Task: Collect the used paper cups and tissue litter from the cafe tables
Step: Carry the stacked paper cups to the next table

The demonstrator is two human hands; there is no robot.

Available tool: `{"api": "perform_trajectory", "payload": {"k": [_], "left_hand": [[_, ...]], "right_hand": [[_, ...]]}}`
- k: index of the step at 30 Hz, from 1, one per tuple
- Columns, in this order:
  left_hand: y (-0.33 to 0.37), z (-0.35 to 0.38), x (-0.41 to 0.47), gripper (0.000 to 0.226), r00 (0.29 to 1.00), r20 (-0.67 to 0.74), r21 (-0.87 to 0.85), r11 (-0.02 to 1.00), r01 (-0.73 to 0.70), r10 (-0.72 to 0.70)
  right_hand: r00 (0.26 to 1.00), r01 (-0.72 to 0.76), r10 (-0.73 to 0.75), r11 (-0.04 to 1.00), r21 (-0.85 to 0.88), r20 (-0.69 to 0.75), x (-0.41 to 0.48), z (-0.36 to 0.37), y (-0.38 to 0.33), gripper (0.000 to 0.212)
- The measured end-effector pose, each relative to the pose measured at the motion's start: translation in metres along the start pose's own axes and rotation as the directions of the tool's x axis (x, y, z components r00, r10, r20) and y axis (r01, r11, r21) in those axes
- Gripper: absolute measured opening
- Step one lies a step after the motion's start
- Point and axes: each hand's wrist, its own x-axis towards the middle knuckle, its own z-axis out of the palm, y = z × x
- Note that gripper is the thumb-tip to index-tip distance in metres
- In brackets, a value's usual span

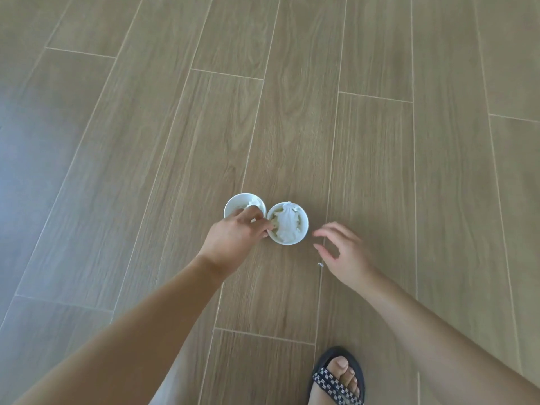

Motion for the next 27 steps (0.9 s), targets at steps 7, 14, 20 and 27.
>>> {"api": "perform_trajectory", "payload": {"k": [7,14,20,27], "left_hand": [[0.002,0.003,-0.003,0.026,0.999,-0.043,0.027,1.000,-0.002,0.003],[0.000,0.000,-0.008,0.040,1.000,-0.014,0.005,1.000,0.021,-0.021],[-0.007,-0.002,-0.014,0.045,0.993,-0.017,-0.018,0.994,0.112,-0.113],[-0.011,-0.001,-0.016,0.046,0.990,0.001,-0.044,0.989,0.144,-0.144]], "right_hand": [[0.950,-0.136,0.173,0.978,-0.156,0.259,-0.023,0.017,0.022,0.021],[0.928,-0.159,0.228,0.958,-0.240,0.294,-0.023,0.018,0.025,0.014],[0.913,-0.178,0.249,0.956,-0.234,0.323,-0.018,0.011,0.016,0.014],[0.972,-0.056,0.064,0.997,0.045,-0.224,0.054,-0.020,-0.061,0.010]]}}
